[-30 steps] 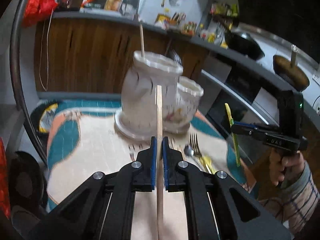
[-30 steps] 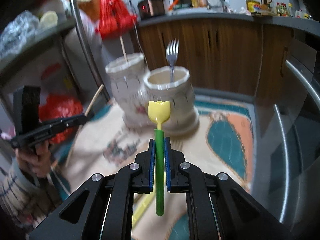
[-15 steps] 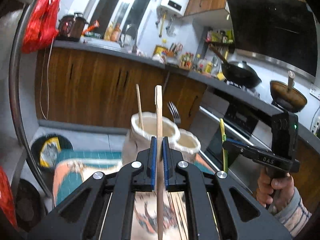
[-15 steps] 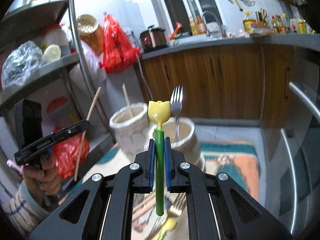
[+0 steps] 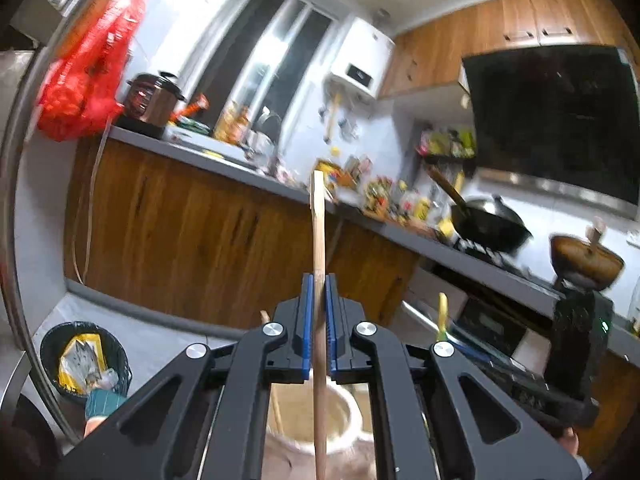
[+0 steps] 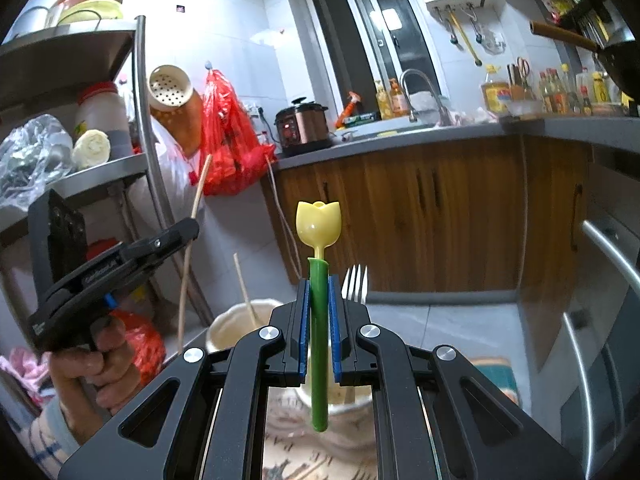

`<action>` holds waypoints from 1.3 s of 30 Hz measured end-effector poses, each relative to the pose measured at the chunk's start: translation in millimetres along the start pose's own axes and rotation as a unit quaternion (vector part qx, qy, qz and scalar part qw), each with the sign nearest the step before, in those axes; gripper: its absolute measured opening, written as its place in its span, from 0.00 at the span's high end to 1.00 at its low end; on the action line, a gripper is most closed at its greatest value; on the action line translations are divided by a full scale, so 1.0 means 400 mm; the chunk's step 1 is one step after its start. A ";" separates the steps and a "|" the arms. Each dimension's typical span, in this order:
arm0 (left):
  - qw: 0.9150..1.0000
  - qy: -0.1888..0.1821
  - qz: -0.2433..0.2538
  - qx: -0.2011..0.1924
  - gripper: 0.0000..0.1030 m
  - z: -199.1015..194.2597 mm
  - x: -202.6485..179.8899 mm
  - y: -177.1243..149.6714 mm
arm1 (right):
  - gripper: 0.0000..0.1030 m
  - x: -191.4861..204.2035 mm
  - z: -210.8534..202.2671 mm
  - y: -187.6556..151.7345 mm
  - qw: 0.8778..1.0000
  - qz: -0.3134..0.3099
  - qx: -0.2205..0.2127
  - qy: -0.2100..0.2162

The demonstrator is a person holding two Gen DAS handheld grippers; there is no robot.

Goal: Organize utensils
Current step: 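Carry chopstick over taller pot with left tool while right carries spoon over smaller pot, then release chopstick into taller pot with left tool while right releases spoon into smaller pot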

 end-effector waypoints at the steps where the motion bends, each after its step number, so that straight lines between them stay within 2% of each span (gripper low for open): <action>1: 1.000 0.002 -0.007 -0.009 0.95 0.005 0.006 0.006 | 0.90 0.001 0.006 0.004 1.000 -0.004 -0.004 -0.006; 5: 0.999 0.006 -0.026 -0.044 0.95 0.028 0.025 0.029 | 0.90 0.005 0.042 0.004 0.999 -0.021 -0.014 -0.028; 10: 0.997 -0.005 -0.043 -0.063 0.95 0.051 0.044 0.021 | 0.90 0.001 0.087 -0.020 0.999 -0.023 -0.005 -0.042; 13: 0.998 -0.004 -0.036 -0.047 0.95 0.062 0.044 -0.011 | 0.90 0.006 0.099 -0.034 0.998 -0.029 0.001 -0.048; 17: 1.000 0.003 -0.003 -0.026 0.95 0.068 0.026 -0.060 | 0.90 0.012 0.092 -0.050 0.998 -0.042 0.007 -0.052; 25: 0.999 0.021 0.033 0.023 0.95 0.039 0.014 -0.145 | 0.90 0.001 0.076 -0.081 0.998 -0.034 0.025 -0.050; 32: 0.994 0.060 0.068 0.061 0.95 0.037 0.011 -0.179 | 0.90 -0.012 0.096 -0.112 0.996 -0.036 0.055 -0.065; 39: 0.989 0.086 0.096 0.079 0.94 0.053 0.000 -0.190 | 0.90 -0.025 0.121 -0.140 0.993 -0.035 0.083 -0.074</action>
Point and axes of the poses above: each gripper's, at about its wrist camera, not at the fingertips, and z roughly the way its jaws point, x to its left, y to its top, the point moved 7 cm from there along z, roughly the way its jaws point
